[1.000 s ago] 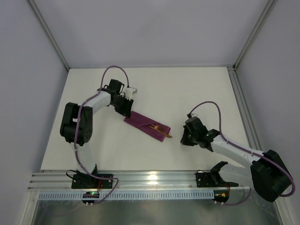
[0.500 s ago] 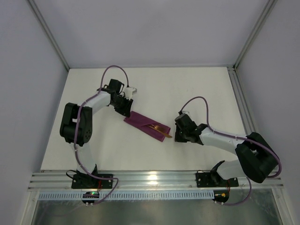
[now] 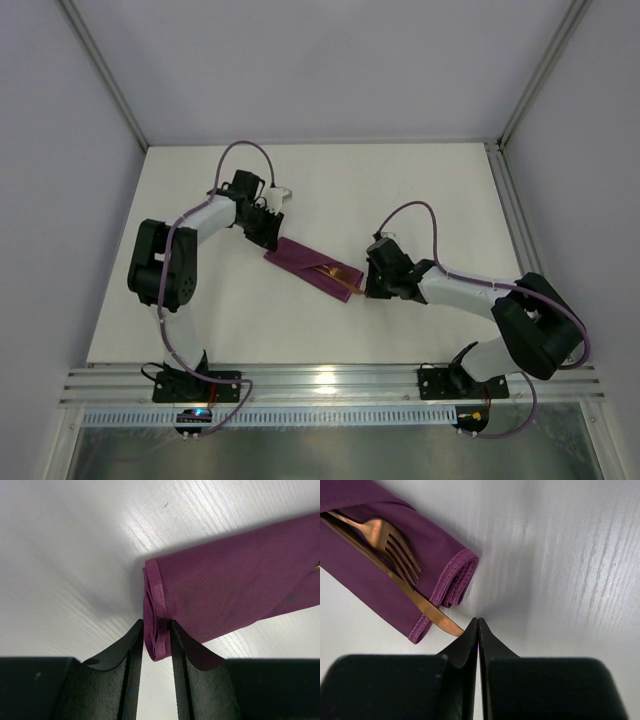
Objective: Fold the napkin into a case and place the utensils inside
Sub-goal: Stuff the knife into the folded napkin.
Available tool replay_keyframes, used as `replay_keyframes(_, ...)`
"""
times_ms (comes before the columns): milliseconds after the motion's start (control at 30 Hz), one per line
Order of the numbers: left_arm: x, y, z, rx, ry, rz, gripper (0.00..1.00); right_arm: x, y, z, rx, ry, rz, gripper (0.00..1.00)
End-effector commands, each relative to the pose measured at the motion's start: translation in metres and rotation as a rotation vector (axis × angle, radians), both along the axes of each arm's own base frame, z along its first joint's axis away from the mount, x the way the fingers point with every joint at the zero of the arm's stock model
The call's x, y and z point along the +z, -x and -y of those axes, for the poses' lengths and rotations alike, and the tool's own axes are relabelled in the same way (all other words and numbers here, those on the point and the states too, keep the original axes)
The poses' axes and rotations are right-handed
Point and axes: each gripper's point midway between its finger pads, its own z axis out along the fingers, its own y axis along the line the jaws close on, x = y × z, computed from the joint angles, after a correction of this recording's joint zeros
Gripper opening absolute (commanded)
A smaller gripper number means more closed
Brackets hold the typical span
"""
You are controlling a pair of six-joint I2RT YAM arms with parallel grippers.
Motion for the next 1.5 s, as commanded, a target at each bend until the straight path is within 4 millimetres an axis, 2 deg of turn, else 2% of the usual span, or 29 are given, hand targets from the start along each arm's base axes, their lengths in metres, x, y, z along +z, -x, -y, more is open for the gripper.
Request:
replay_keyframes(0, 0.017, -0.007, 0.002, -0.012, 0.012, 0.067, 0.29, 0.019, -0.018, -0.020, 0.003, -0.056, 0.058, 0.04)
replay_keyframes(233, 0.015, -0.001, 0.003, -0.018, 0.022, 0.055, 0.29, 0.026, -0.018, -0.051, 0.034, -0.207, 0.022, 0.04)
replay_keyframes(433, 0.016, 0.000, 0.003, -0.022, 0.026, 0.057, 0.29, 0.020, -0.022, -0.062, 0.044, -0.232, 0.003, 0.04)
replay_keyframes(600, 0.016, 0.001, 0.003, -0.029, 0.025, 0.058, 0.29, 0.027, -0.031, -0.067, 0.059, -0.219, 0.025, 0.04)
replay_keyframes(733, 0.014, 0.002, 0.001, -0.032, 0.017, 0.060, 0.28, 0.029, -0.028, -0.056, 0.064, -0.163, 0.029, 0.04)
replay_keyframes(800, 0.014, 0.001, 0.001, -0.033, 0.017, 0.061, 0.29, 0.038, -0.029, -0.048, 0.076, -0.122, 0.061, 0.06)
replay_keyframes(833, 0.014, 0.002, 0.001, -0.034, 0.015, 0.062, 0.28, 0.037, -0.033, -0.029, 0.073, -0.027, 0.101, 0.15)
replay_keyframes(867, 0.015, 0.001, 0.001, -0.034, 0.013, 0.068, 0.29, 0.050, -0.034, -0.023, 0.079, -0.003, 0.150, 0.20)
replay_keyframes(933, 0.016, 0.001, -0.001, -0.031, 0.004, 0.074, 0.29, 0.062, -0.033, -0.015, 0.160, 0.073, 0.225, 0.25)
replay_keyframes(967, 0.017, 0.000, -0.002, -0.032, 0.002, 0.080, 0.29, 0.072, -0.035, -0.017, 0.202, 0.080, 0.267, 0.30)
replay_keyframes(1033, 0.022, -0.002, -0.002, -0.033, 0.001, 0.099, 0.29, 0.097, -0.038, -0.036, 0.329, 0.040, 0.354, 0.34)
replay_keyframes(1067, 0.025, -0.004, -0.002, -0.033, 0.000, 0.109, 0.29, 0.103, -0.033, -0.051, 0.458, 0.013, 0.374, 0.34)
replay_keyframes(1133, 0.028, -0.005, -0.003, -0.028, -0.002, 0.118, 0.30, 0.112, -0.037, -0.078, 0.588, -0.012, 0.398, 0.34)
replay_keyframes(1200, 0.028, -0.005, -0.004, -0.025, -0.004, 0.121, 0.29, 0.108, -0.045, -0.102, 0.716, -0.001, 0.412, 0.33)
replay_keyframes(1267, 0.025, -0.004, -0.004, -0.024, -0.008, 0.114, 0.29, 0.103, -0.049, -0.117, 0.782, 0.000, 0.394, 0.32)
replay_keyframes(1300, 0.023, -0.003, -0.006, -0.022, -0.012, 0.109, 0.29, 0.109, -0.054, -0.128, 0.817, -0.021, 0.410, 0.29)
replay_keyframes(1333, 0.022, -0.003, -0.006, -0.022, -0.012, 0.107, 0.29, 0.096, -0.057, -0.134, 0.838, -0.021, 0.391, 0.27)
replay_keyframes(1467, 0.016, -0.001, -0.009, -0.017, -0.011, 0.092, 0.27, 0.081, -0.059, -0.149, 0.896, -0.047, 0.371, 0.24)
